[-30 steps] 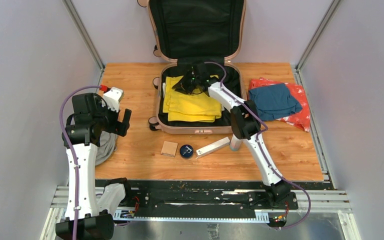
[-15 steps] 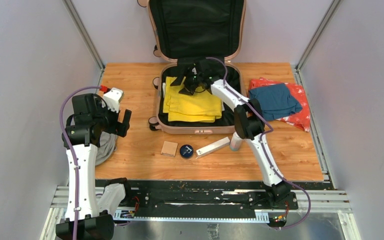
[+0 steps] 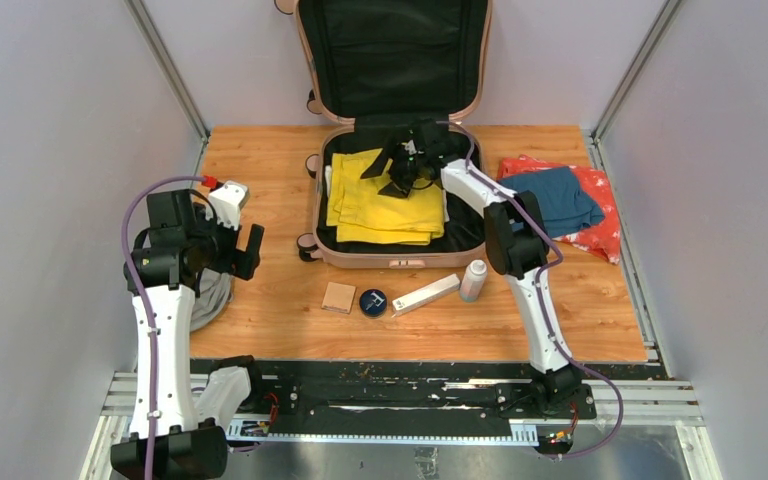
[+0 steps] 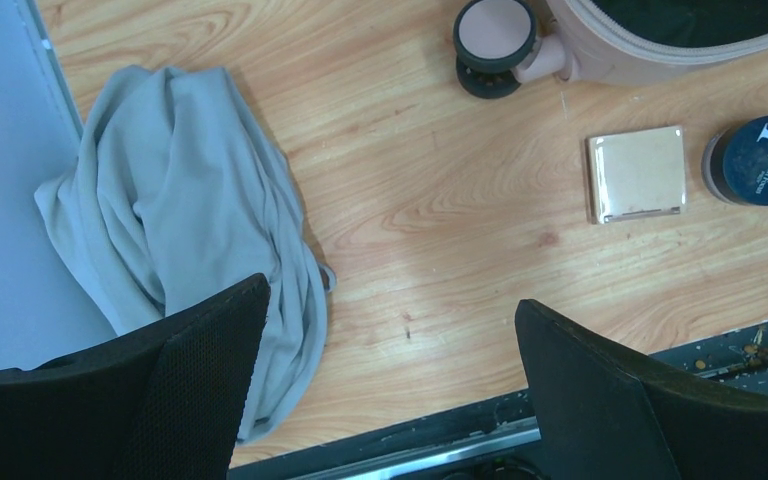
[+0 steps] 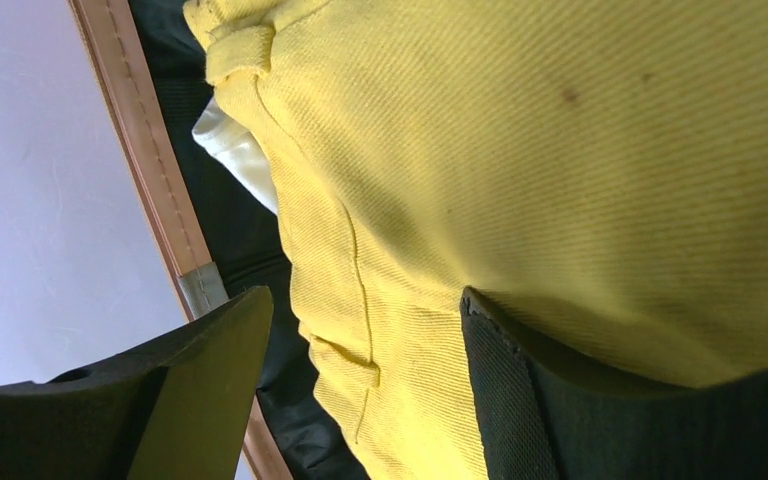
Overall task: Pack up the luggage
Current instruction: Place the clothes in the luggage, then pick up the clothes from the corner of the board, then place the clothes in the luggage.
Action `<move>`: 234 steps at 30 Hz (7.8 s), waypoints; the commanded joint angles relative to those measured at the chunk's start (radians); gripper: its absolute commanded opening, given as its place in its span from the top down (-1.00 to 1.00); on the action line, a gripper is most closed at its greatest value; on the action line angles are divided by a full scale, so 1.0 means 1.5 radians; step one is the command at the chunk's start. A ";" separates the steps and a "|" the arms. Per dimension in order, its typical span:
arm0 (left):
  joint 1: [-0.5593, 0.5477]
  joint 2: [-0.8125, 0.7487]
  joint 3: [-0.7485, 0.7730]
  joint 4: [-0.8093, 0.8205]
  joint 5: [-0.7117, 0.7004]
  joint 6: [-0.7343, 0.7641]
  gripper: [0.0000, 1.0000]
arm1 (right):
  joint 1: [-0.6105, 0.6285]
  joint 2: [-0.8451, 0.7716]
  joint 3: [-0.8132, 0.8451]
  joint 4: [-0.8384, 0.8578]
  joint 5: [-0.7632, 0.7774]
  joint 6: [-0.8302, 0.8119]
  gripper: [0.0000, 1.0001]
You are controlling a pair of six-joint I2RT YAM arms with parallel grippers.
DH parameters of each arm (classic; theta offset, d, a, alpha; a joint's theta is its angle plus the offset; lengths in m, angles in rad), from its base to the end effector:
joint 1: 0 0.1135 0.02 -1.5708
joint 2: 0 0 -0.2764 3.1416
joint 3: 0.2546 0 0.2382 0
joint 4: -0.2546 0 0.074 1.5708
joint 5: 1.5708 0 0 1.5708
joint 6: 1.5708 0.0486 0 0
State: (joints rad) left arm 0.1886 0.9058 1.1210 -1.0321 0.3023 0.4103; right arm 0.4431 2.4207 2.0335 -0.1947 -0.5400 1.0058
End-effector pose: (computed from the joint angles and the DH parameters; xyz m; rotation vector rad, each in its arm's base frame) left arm 0.1444 0.0128 0.3511 0.3986 2.3074 -0.0672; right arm 0.4956 0.2628 0.2009 0.3208 2.3933 1.3482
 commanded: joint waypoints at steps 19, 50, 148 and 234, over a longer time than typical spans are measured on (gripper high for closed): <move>0.006 0.052 0.041 -0.051 -0.038 0.014 -1.00 | -0.161 -0.476 -0.195 -0.415 0.351 -0.337 -0.89; 0.005 0.069 0.055 -0.050 -0.017 -0.020 -1.00 | -0.271 -0.055 0.097 -0.509 0.474 -0.352 -0.64; 0.005 0.038 0.039 -0.049 0.027 -0.015 -1.00 | -0.367 -0.305 -0.183 -0.359 0.148 -0.381 1.00; 0.005 0.021 0.042 -0.049 0.022 -0.019 -1.00 | -0.045 -0.184 -0.077 -0.335 0.102 -0.272 -0.54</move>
State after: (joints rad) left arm 0.1886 0.9447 1.1614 -1.0946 0.3229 0.3889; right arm 0.3809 2.0541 1.9160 -0.6907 -0.3656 0.5846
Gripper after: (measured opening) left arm 0.999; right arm 0.782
